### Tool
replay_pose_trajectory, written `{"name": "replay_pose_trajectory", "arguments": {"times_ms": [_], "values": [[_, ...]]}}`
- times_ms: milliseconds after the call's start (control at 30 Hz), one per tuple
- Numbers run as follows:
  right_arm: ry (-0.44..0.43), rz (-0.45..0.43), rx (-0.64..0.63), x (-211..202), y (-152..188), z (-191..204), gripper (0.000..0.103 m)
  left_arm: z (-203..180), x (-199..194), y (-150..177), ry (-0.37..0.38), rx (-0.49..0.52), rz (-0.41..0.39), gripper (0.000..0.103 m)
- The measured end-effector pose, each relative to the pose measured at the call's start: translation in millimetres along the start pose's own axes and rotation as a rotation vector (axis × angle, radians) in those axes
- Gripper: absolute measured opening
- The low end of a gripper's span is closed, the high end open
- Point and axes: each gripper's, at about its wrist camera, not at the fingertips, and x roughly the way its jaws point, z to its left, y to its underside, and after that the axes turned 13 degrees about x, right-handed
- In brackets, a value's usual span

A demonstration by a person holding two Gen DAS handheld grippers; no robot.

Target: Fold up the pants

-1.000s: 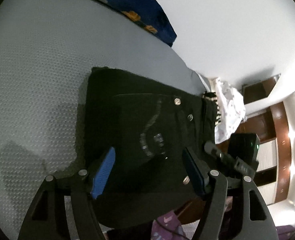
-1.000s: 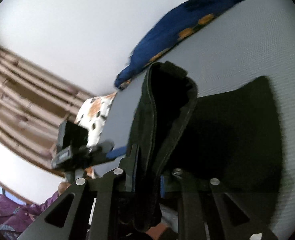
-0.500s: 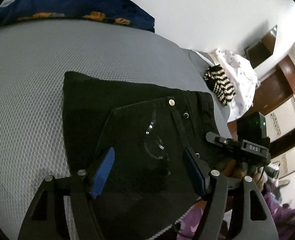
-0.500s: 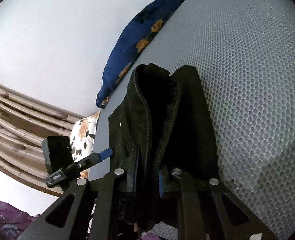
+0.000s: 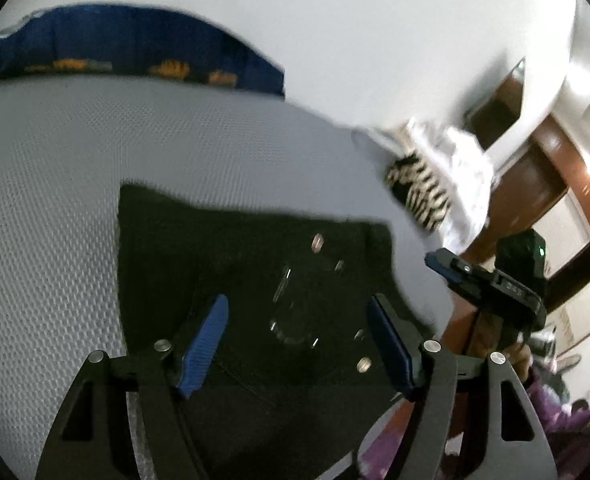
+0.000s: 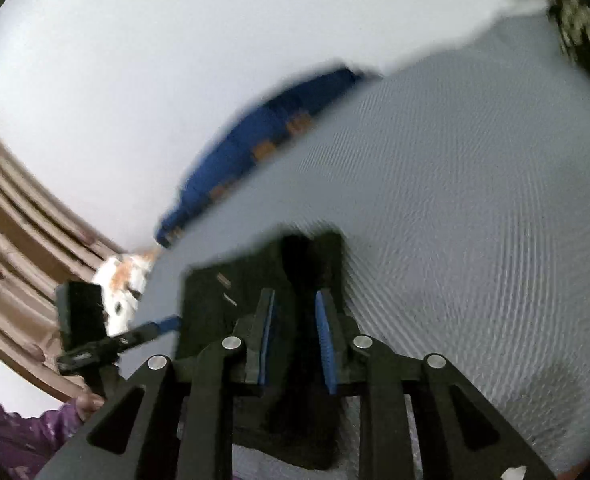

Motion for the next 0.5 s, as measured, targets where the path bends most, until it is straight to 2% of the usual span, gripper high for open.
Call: {"name": "replay_pose_trajectory", "arguments": {"times_ms": [67, 100, 167, 267, 367, 400, 500], "values": [[-0.018, -0.007, -0.038, 5, -3, 19, 0.021, 2, -4, -4, -0.033, 0.007, -0.038, 0.077], [-0.009, 0.001, -0.072, 15, -3, 29, 0.022, 4, -1, -6, -0.059, 0.010, -0.032, 0.078], [0.040, 0.023, -0.132, 36, -1, 42, 0.027, 8, 5, -9, -0.061, 0.006, -0.016, 0.078], [0.045, 0.063, -0.128, 65, -2, 36, 0.027, 10, 14, -11, -0.106, 0.042, -0.020, 0.078], [0.133, 0.097, -0.137, 85, 0, 20, 0.025, 20, 27, -8, -0.136, 0.046, -0.007, 0.078], [0.143, 0.107, -0.122, 89, 2, 17, 0.022, 24, 31, -7, -0.133, 0.037, 0.004, 0.078], [0.161, 0.140, 0.001, 95, -3, -18, 0.000, 28, 34, -4, -0.126, 0.032, -0.008, 0.078]]}}
